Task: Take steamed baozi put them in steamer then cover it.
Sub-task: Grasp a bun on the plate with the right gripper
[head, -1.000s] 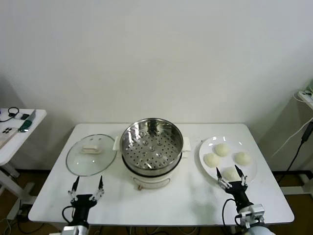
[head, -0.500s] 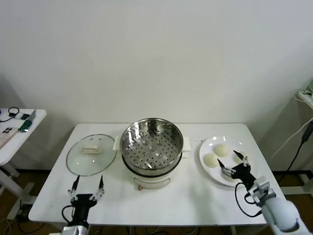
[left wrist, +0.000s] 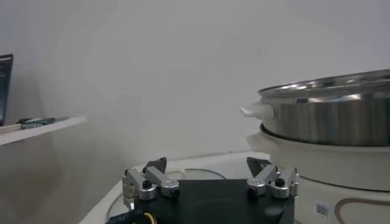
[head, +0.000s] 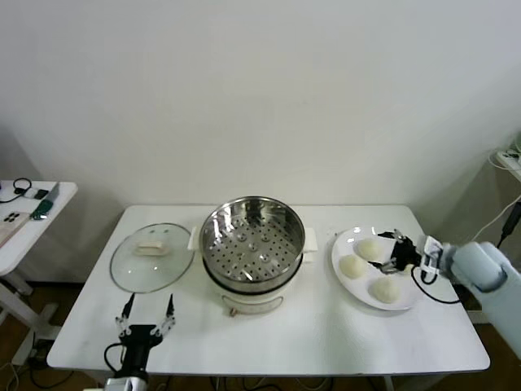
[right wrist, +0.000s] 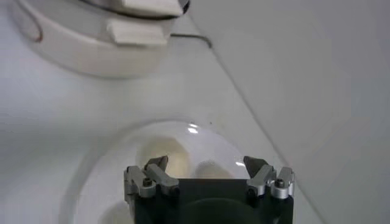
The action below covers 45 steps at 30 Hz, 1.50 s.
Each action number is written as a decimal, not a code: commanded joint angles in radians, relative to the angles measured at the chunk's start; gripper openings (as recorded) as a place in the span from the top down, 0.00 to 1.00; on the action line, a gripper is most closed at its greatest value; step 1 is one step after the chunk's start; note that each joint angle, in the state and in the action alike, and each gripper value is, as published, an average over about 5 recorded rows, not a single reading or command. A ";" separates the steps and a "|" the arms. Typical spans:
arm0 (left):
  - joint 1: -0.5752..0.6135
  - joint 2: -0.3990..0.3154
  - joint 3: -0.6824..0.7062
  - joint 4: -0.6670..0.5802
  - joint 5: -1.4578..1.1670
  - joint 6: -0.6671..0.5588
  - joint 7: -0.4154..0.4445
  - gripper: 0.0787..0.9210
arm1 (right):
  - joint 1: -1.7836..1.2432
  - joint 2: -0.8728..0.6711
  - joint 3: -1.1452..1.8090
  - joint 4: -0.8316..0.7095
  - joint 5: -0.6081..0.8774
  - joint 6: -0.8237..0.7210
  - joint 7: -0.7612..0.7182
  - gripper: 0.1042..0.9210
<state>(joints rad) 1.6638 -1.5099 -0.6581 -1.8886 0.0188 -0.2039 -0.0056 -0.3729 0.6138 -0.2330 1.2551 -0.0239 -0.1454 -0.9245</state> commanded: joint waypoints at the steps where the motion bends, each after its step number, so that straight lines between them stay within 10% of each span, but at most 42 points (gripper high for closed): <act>1: -0.003 0.002 -0.002 0.002 -0.012 0.011 -0.019 0.12 | 0.531 0.062 -0.530 -0.362 -0.103 0.087 -0.209 0.12; 45: -0.016 0.007 -0.028 0.013 -0.019 0.034 -0.045 0.12 | 0.442 0.519 -0.432 -0.895 -0.243 0.224 -0.186 0.13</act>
<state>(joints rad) 1.6470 -1.5012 -0.6863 -1.8756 -0.0019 -0.1700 -0.0496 0.0700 1.0968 -0.7024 0.4185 -0.2246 0.0597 -1.1074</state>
